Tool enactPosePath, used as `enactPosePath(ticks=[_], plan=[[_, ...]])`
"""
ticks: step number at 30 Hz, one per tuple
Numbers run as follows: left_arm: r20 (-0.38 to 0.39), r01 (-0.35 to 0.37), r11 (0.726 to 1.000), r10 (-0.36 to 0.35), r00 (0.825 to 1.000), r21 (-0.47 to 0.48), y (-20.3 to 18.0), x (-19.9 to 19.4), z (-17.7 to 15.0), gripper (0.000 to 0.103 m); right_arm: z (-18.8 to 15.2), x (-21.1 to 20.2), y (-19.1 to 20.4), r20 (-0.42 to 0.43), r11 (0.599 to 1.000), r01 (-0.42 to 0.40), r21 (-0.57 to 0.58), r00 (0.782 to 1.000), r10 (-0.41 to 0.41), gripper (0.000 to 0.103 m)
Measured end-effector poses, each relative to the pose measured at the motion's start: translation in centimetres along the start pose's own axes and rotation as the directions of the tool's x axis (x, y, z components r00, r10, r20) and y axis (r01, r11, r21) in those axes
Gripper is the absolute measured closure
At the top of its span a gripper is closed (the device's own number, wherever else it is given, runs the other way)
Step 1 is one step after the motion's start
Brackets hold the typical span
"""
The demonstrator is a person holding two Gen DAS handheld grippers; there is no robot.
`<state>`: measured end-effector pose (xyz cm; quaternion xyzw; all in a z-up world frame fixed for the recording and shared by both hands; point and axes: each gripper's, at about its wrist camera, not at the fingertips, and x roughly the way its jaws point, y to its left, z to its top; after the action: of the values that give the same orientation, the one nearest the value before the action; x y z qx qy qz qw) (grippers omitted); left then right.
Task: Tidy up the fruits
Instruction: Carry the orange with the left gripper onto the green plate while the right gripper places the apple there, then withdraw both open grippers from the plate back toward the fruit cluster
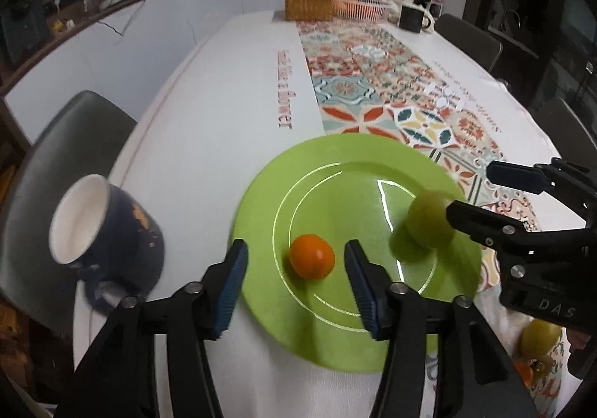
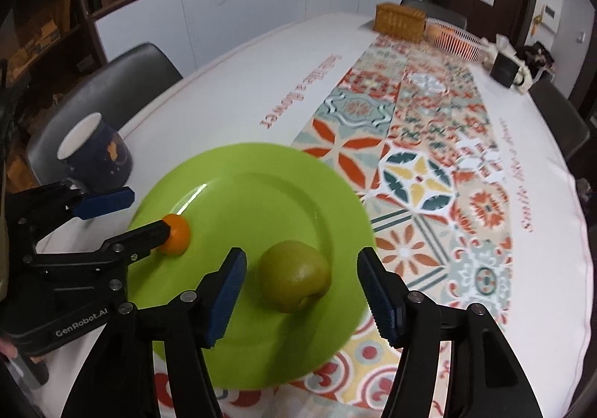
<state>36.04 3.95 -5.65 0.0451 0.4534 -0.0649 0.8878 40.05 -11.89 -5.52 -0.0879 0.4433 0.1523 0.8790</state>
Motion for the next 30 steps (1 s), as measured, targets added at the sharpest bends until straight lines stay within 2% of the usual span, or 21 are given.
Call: enactPosePath(ticks=[4, 6, 10, 19, 21, 30], plan=[[0.047, -0.03, 0.999, 0.03, 0.998, 0.014, -0.6, -3.0, -0.7, 0.04, -0.9, -2.8, -0.1, 0.046, 1.0, 0.022, 0.002, 0.999, -0.022, 0.04], [0.074, -0.036, 0.999, 0.034, 0.997, 0.028, -1.2, -4.6, -1.1, 0.033, -1.6, -4.4, -0.1, 0.07, 1.0, 0.025, 0.001, 0.997, -0.025, 0.04], [0.129, -0.067, 0.996, 0.06, 0.99, 0.056, -2.4, -7.6, -2.5, 0.032, -3.1, -7.1, -0.1, 0.11, 1.0, 0.028, 0.009, 0.993, -0.029, 0.032], [0.2, -0.057, 0.998, 0.049, 0.978, 0.03, -3.8, -13.3, -5.6, 0.022, -6.6, -13.0, 0.5, 0.192, 0.997, 0.071, 0.0, 0.979, -0.07, 0.032], [0.221, -0.063, 0.997, 0.054, 0.974, 0.034, -4.3, -14.9, -6.5, 0.019, -7.3, -14.1, 0.6, 0.209, 0.998, 0.07, 0.003, 0.975, -0.069, 0.029], [0.272, -0.07, 0.995, 0.049, 0.961, 0.068, -6.4, -18.6, -9.5, 0.015, -10.9, -18.9, 0.7, 0.284, 0.993, 0.115, 0.02, 0.952, -0.115, 0.027]])
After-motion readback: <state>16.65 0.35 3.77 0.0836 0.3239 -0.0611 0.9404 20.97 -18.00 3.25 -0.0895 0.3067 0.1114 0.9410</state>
